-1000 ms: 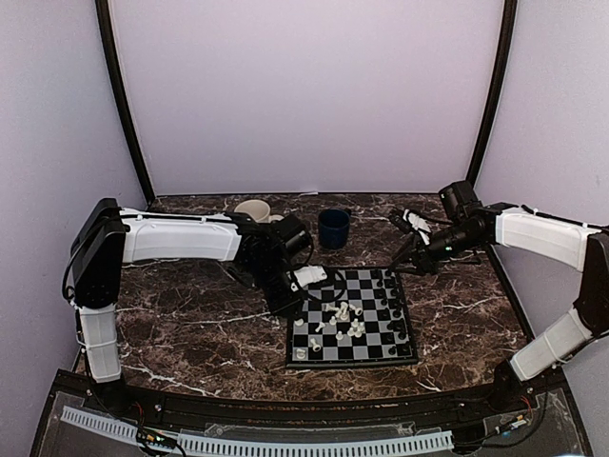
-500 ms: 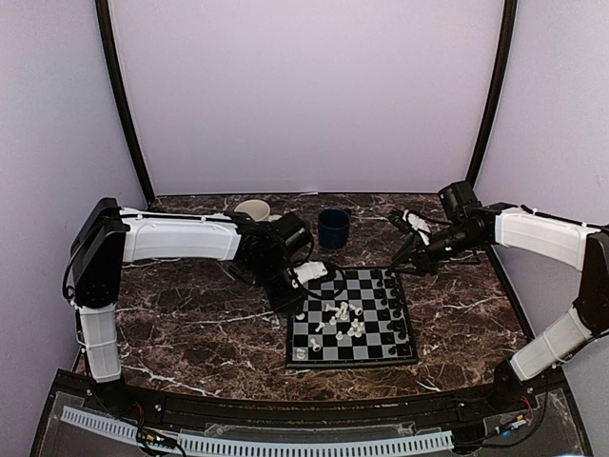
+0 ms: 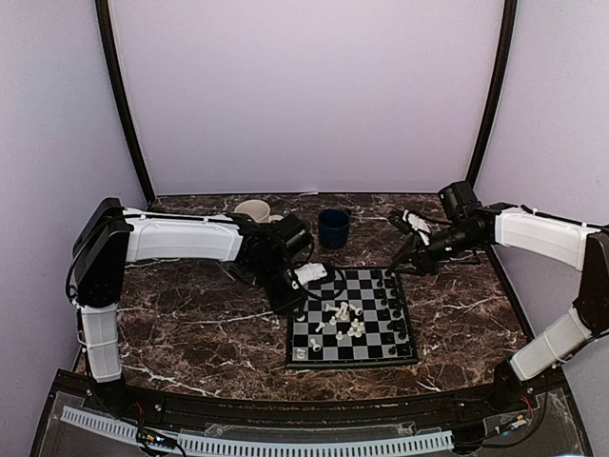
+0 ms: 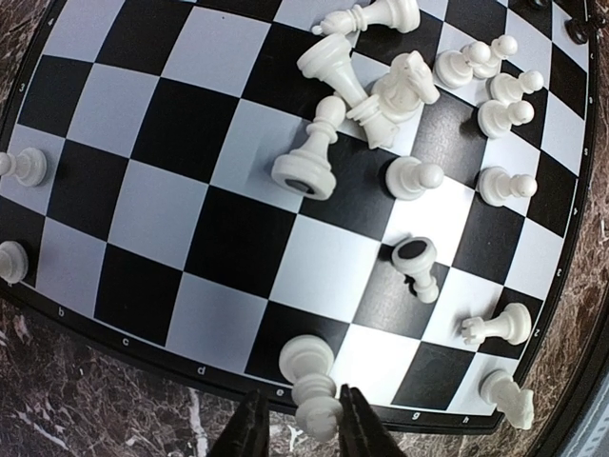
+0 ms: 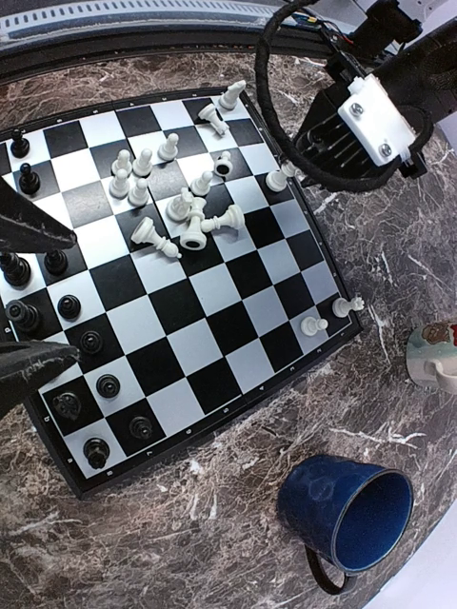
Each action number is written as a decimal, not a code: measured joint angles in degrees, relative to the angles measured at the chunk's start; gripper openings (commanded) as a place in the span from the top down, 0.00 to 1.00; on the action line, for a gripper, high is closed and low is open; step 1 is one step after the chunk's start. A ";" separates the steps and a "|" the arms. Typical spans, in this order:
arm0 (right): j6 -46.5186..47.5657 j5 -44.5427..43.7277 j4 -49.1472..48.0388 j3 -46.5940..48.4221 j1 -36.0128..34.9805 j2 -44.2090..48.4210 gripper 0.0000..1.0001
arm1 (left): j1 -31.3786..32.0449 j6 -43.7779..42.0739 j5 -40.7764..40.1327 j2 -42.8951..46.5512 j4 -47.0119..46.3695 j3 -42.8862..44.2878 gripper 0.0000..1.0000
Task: Set up the chess pieces on the board
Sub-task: Place the king at e1, then pick up the knight from the chessboard.
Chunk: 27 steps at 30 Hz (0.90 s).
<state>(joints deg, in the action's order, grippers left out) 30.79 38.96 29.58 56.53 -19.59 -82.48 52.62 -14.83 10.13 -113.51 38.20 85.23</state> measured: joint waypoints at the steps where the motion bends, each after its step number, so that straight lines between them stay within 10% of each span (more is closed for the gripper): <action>1: 0.00 0.00 0.00 0.00 0.00 0.02 0.66 | 0.00 0.04 0.02 0.00 0.02 0.00 0.64; 17: 0.57 -0.24 3.10 3.23 0.00 -0.81 0.65 | -0.96 -0.59 -3.13 5.51 1.20 3.13 0.55; 18: 0.72 -0.26 3.87 4.35 -0.02 -1.01 0.65 | -1.25 -0.59 -3.69 5.84 0.92 4.20 0.50; 20: 1.55 -0.52 5.81 7.72 -0.20 -1.86 0.65 | -2.32 -0.44 -5.35 6.47 -0.44 7.06 0.04; 27: 3.61 -4.42 12.31 17.46 -3.50 -3.80 0.64 | -5.22 2.54 -10.29 12.09 -10.80 6.67 0.01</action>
<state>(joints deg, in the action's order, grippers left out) 34.39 34.54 41.89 74.00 -23.09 -86.28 47.40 -12.29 -0.16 -101.43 27.40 91.90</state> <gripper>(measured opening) 0.350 0.988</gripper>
